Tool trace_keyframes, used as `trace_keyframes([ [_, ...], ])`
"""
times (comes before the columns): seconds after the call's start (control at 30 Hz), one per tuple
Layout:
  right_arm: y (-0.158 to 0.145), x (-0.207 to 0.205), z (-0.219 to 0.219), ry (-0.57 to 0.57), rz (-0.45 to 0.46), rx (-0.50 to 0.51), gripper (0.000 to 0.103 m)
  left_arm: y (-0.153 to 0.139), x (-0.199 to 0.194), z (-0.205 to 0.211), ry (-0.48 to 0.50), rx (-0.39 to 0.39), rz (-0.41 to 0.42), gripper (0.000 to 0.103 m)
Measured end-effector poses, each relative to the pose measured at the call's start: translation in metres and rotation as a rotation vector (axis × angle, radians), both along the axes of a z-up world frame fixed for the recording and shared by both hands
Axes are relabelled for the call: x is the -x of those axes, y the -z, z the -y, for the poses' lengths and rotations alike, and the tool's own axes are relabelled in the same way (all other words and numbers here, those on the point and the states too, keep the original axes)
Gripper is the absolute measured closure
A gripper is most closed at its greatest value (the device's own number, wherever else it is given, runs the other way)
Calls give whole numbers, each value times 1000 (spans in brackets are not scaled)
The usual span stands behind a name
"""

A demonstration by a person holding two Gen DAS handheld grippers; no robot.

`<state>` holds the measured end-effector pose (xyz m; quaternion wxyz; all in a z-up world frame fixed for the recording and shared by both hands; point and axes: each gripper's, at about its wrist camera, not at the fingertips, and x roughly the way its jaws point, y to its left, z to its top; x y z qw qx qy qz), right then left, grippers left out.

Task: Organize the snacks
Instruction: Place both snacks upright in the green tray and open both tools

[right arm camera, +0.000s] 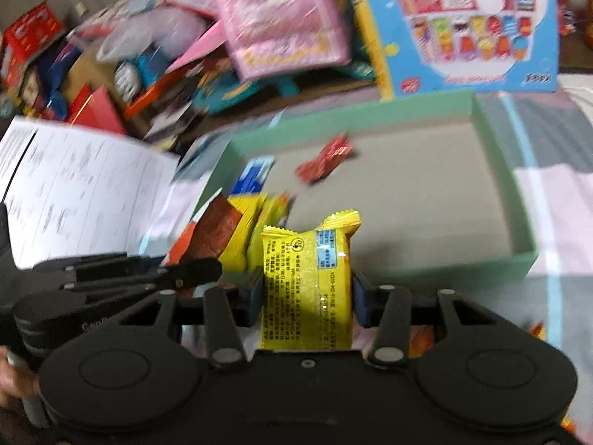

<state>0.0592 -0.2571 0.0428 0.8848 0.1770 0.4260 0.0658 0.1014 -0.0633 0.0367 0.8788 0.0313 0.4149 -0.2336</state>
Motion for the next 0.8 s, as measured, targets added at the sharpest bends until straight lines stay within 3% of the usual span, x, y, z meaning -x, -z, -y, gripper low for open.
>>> trace_keyframes([
  [0.27,6,-49,44,90,-12,11,57,16,-67,40,-16,-31,-18,85],
  [0.43,25,-94,63,113,-36,4,57,37,-110,60,-22,-32,-63,85],
  [0.8,55,-166,105,155,-66,22,57,68,-170,120,-3,-9,-117,85],
])
